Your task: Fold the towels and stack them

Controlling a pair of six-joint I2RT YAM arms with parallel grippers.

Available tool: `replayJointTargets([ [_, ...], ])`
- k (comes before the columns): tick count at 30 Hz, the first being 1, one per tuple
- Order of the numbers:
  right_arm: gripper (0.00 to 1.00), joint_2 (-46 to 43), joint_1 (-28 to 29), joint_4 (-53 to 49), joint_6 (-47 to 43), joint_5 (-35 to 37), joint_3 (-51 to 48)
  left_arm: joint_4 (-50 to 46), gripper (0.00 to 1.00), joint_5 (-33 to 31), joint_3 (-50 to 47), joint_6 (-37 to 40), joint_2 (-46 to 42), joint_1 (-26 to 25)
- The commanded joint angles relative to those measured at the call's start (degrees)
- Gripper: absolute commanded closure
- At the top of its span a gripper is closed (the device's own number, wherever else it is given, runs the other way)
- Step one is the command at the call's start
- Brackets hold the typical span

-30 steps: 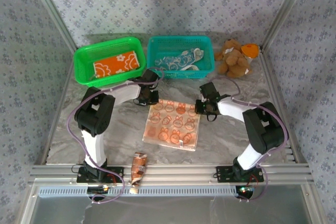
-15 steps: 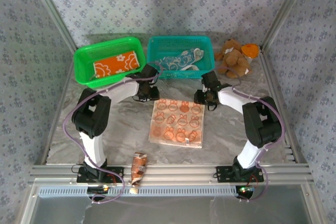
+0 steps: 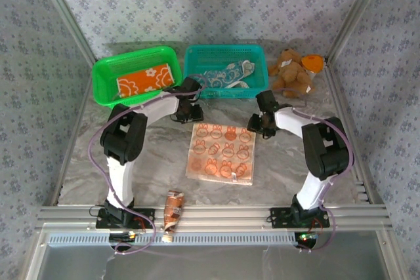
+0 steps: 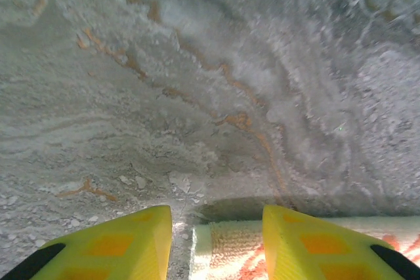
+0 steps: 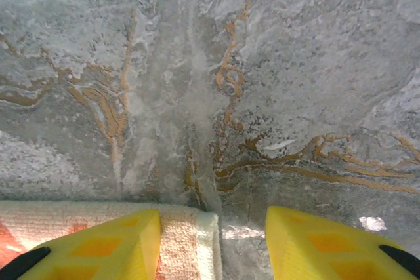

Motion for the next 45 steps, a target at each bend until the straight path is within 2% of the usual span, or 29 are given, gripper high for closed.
replayJointTargets([
  [1,0.53,1.33,-0.01,-0.26,2.07,0.32,2.03,-1.48,0.6,1.2,1.58,-0.16,0.67,0.2],
  [12,0.53,2.86,0.58,0.02,3.89,0.7,2.77,-1.79,0.6,1.18,1.12,-0.8,1.67,-0.91],
  [19,0.61,4.77,1.86,-0.1,4.02,0.72,3.12,-3.12,0.67,-0.56,0.79,-1.87,3.03,-1.82],
  [27,0.81,5.68,4.0,-0.85,6.46,1.29,3.57,-2.56,0.83,-1.16,-0.38,-2.75,3.22,-2.23],
  [31,0.9,5.37,4.69,-1.18,7.33,1.33,3.56,-2.24,0.87,-0.85,-0.46,-2.8,2.53,-2.31],
  [33,1.0,4.78,4.87,-1.14,7.34,1.66,3.59,-2.09,0.89,-0.71,-0.42,-2.79,2.19,-2.37],
  [38,1.0,3.55,4.69,-3.78,7.03,2.01,4.86,-2.04,0.9,-0.69,-0.16,-2.63,1.3,-2.39],
  [39,0.94,3.18,4.53,-4.41,7.16,2.46,5.29,-2.18,0.9,-0.67,-0.12,-2.63,1.33,-2.39],
  [40,0.83,2.54,4.4,-4.83,7.25,2.96,5.58,-2.16,0.9,-0.61,-0.14,-2.53,1.29,-2.41],
  [45,0.7,0.29,3.3,-4.51,9.0,3.02,6.05,-1.85,0.9,-0.36,-0.44,-2.48,1.33,-2.41],
])
